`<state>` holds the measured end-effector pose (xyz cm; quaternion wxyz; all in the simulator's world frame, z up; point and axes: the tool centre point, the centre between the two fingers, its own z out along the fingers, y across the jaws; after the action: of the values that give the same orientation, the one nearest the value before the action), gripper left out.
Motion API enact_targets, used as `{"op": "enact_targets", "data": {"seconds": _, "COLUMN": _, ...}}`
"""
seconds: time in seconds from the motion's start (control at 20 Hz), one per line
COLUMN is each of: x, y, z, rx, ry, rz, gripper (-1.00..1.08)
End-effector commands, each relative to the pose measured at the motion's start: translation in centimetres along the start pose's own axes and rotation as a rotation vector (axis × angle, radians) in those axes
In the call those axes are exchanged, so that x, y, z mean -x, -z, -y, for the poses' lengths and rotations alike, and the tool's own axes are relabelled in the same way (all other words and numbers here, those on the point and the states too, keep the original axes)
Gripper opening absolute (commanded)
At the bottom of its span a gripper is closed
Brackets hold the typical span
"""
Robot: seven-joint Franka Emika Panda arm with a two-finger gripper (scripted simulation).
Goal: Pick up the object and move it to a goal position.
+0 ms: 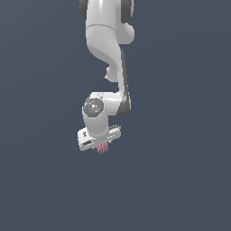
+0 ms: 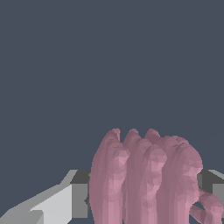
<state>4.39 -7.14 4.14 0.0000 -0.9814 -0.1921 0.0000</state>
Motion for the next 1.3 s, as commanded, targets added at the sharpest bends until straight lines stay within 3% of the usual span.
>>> {"op": "enact_targets", "data": {"seconds": 0.0, "x": 0.0, "y": 0.0, "z": 0.0, "rx": 0.000, "ry": 0.000, "rz": 0.000, "gripper": -1.00}}
{"op": "enact_targets", "data": {"seconds": 0.55, "x": 0.8, "y": 2.7, "z": -1.7, "rx": 0.000, "ry": 0.000, "rz": 0.000, "gripper": -1.00}}
{"op": "enact_targets", "data": {"seconds": 1.25, "x": 4.3, "y": 15.4, "z": -9.5, "rx": -0.001, "ry": 0.000, "rz": 0.000, "gripper": -1.00}}
